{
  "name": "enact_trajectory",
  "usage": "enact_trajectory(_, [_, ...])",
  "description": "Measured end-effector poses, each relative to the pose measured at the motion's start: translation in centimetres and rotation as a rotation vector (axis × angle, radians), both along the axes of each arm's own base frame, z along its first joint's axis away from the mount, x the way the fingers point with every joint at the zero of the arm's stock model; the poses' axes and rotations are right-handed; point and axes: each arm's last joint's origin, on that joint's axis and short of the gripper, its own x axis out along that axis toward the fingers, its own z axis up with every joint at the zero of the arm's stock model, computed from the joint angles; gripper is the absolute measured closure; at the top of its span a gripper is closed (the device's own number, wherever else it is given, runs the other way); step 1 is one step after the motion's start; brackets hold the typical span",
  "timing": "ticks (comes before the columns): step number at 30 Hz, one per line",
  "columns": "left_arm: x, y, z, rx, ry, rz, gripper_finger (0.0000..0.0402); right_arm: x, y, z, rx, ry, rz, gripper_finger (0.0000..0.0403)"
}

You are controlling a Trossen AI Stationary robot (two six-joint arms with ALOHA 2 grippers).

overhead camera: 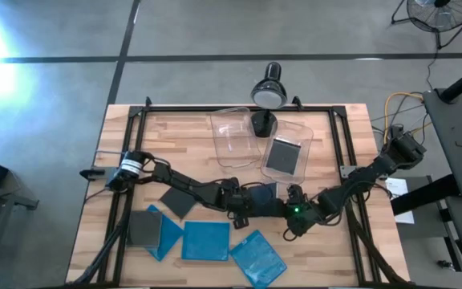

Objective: Pick & place jewel cases by type
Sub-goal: Put the black CD case into the right transparent bin

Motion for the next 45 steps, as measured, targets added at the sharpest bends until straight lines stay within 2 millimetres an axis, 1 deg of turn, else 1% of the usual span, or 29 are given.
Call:
enact_trajectory(3, [-0.7, -0.1, 1.1, 0.001, 0.011, 0.025, 0.0188, -0.2, 0.4, 0.0, 0.034, 0.027, 0.053, 0.0389])
enact_trajectory(7, [-1.9, -0.4, 2.5, 0.035, 0.044, 0.059, 0.0188, -1.3, 1.8, 0.6, 0.047, 0.024, 0.145, 0.0389])
enact_trajectory(10, [-2.9, -0.7, 3.8, 0.034, 0.067, 0.088, 0.0188, -2.4, 2.6, 1.8, 0.009, -0.004, 0.249, 0.0389])
enact_trajectory(13, [-3.7, -1.2, 4.7, 0.048, 0.067, 0.115, 0.0188, -3.4, 2.4, 3.8, -0.090, -0.044, 0.337, 0.0389])
enact_trajectory(16, [-4.3, -1.7, 6.0, 0.078, 0.026, 0.138, 0.0188, -4.7, 0.7, 6.3, -0.232, -0.004, 0.342, 0.0389])
enact_trajectory(19, [-4.7, -1.6, 7.3, 0.079, -0.013, 0.181, 0.0188, -6.4, -2.0, 8.9, -0.393, 0.086, 0.273, 0.0390])
enact_trajectory(21, [-5.0, -1.5, 7.8, 0.074, -0.020, 0.210, 0.0188, -7.6, -3.8, 10.8, -0.477, 0.164, 0.261, 0.0390])
enact_trajectory(23, [-5.3, -1.3, 8.3, 0.072, -0.025, 0.238, 0.0188, -8.6, -5.5, 12.8, -0.551, 0.227, 0.281, 0.0390])
enact_trajectory(25, [-5.7, -1.2, 8.9, 0.073, -0.036, 0.262, 0.0188, -9.4, -7.0, 14.2, -0.632, 0.299, 0.321, 0.0390])
enact_trajectory(27, [-6.0, -1.1, 9.0, 0.082, -0.036, 0.283, 0.0188, -9.7, -8.4, 15.3, -0.699, 0.357, 0.376, 0.0390])
enact_trajectory(29, [-6.2, -1.3, 9.0, 0.082, -0.040, 0.294, 0.0188, -9.7, -9.6, 15.7, -0.718, 0.426, 0.457, 0.0390])
enact_trajectory(31, [-6.4, -1.3, 8.8, 0.082, -0.028, 0.306, 0.0188, -9.3, -10.7, 15.7, -0.704, 0.474, 0.546, 0.0390])
enact_trajectory(34, [-6.6, -1.5, 8.8, 0.062, -0.048, 0.333, 0.0188, -8.3, -12.1, 14.9, -0.663, 0.513, 0.691, 0.0390])
enact_trajectory(36, [-6.8, -1.5, 8.6, 0.058, -0.040, 0.348, 0.0188, -7.5, -13.0, 14.4, -0.629, 0.483, 0.783, 0.0390])
enact_trajectory(39, [-6.9, -1.7, 8.4, 0.044, -0.046, 0.368, 0.0188, -6.4, -14.2, 13.9, -0.556, 0.377, 0.882, 0.0390])
enact_trajectory(42, [-7.1, -2.0, 8.3, 0.026, -0.048, 0.383, 0.0188, -5.7, -15.6, 13.4, -0.469, 0.324, 0.926, 0.0390])
enact_trajectory(45, [-7.2, -2.4, 8.4, -0.001, -0.056, 0.388, 0.0188, -5.3, -16.9, 12.5, -0.387, 0.319, 0.940, 0.0390])
